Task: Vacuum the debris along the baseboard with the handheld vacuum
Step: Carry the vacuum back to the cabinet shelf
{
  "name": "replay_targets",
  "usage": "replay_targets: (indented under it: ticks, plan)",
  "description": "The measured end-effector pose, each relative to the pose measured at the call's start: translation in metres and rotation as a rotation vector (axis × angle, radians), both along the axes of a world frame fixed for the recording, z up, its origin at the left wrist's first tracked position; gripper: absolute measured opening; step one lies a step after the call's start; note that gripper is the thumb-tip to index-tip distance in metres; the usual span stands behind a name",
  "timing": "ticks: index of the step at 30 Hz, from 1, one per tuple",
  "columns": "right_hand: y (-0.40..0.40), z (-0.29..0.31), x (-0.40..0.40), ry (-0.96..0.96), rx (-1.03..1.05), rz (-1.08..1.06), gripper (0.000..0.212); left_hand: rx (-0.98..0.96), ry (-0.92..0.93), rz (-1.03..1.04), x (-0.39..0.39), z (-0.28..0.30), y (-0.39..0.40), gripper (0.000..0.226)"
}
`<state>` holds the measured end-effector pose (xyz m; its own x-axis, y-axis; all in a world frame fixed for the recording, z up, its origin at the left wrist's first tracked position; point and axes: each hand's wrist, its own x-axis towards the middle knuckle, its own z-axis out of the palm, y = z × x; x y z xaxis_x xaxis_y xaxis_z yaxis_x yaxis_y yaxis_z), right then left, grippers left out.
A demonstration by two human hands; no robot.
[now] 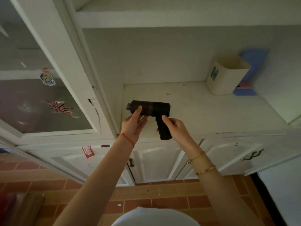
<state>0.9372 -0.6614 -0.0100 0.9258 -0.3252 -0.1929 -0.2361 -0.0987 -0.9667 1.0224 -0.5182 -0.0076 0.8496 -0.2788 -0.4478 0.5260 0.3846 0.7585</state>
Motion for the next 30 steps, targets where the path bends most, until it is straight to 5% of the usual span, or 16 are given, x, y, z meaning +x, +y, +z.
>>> replay_targets:
  ticks: [12, 20, 24, 27, 30]
  plan:
    - [-0.054, -0.019, 0.161, 0.062, -0.128, -0.019, 0.057, 0.441, -0.177, 0.044, 0.129, -0.02, -0.052, 0.023]
    - [-0.069, -0.025, 0.234, 0.135, -0.222, 0.015, 0.054, 0.715, -0.261, 0.003, 0.221, -0.109, -0.066, 0.075]
    - [-0.07, -0.033, 0.251, 0.145, -0.273, 0.049, 0.054, 0.767, -0.274, -0.011, 0.228, -0.119, -0.068, 0.061]
    - [-0.069, -0.039, 0.258, 0.157, -0.317, 0.052, 0.055, 0.827, -0.332, -0.066, 0.199, -0.069, -0.067, 0.043]
    - [-0.068, -0.043, 0.262, 0.162, -0.382, 0.058, 0.055, 0.901, -0.446, -0.056, 0.193, -0.053, -0.066, 0.053]
